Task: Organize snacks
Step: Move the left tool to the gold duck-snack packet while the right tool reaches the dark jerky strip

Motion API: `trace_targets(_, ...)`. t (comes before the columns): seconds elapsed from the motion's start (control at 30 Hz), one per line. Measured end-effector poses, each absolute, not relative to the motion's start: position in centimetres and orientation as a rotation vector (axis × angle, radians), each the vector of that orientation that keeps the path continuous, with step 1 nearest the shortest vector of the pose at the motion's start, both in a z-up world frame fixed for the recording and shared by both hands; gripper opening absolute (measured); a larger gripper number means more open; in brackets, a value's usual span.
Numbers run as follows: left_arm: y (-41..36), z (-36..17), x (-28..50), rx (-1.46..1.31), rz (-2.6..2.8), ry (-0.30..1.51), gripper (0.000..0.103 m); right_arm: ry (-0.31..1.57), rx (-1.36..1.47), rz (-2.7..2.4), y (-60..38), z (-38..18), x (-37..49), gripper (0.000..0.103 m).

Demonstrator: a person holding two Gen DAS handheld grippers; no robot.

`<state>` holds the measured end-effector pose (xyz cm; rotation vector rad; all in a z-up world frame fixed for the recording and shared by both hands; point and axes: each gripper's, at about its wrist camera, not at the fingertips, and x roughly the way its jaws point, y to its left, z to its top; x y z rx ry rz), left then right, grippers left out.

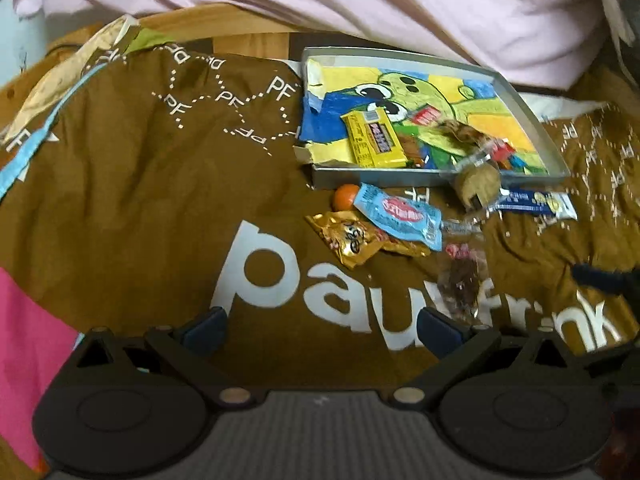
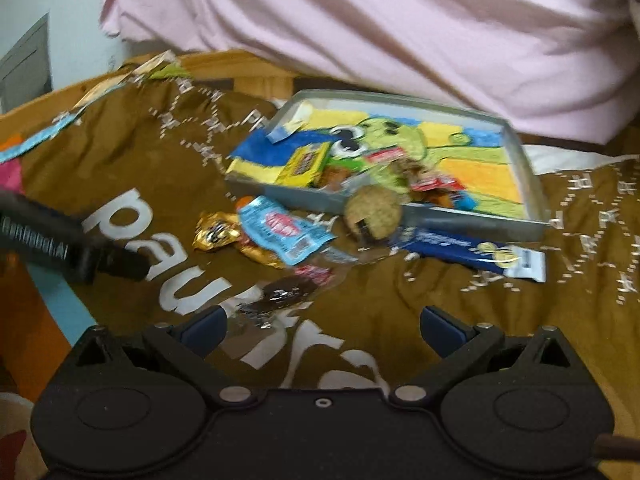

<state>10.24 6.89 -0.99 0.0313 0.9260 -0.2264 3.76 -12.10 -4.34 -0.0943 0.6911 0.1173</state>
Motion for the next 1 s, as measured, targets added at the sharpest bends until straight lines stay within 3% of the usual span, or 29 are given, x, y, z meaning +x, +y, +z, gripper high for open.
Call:
trace_targets(0.2, 5.9, -0.6, 11.4, 0.145, -0.297, 0.798, 0.103, 0.707, -0.098, 0.165, -11.0, -5.0, 5.2, 0.102)
trace_targets(0.43, 3.9, -1.6, 14.2, 0.218, -0.453, 0.705, 0.102, 0.717, -0.101, 0.167, -10.8, -5.6, 5.8, 0.094)
trace_targets(0.7, 3.3, -4.2, 17.9, 0.284, -0.650, 0.802, 0.102, 0.722, -0.117, 0.163, -10.0, -6.1, 6.1, 0.083)
trace_targets(1.0, 3.5, -5.6, 19.7, 0.335, -0.708, 0.859, 0.100, 0.720, -0.107, 0.150, -9.4, -6.7, 7.7, 0.081)
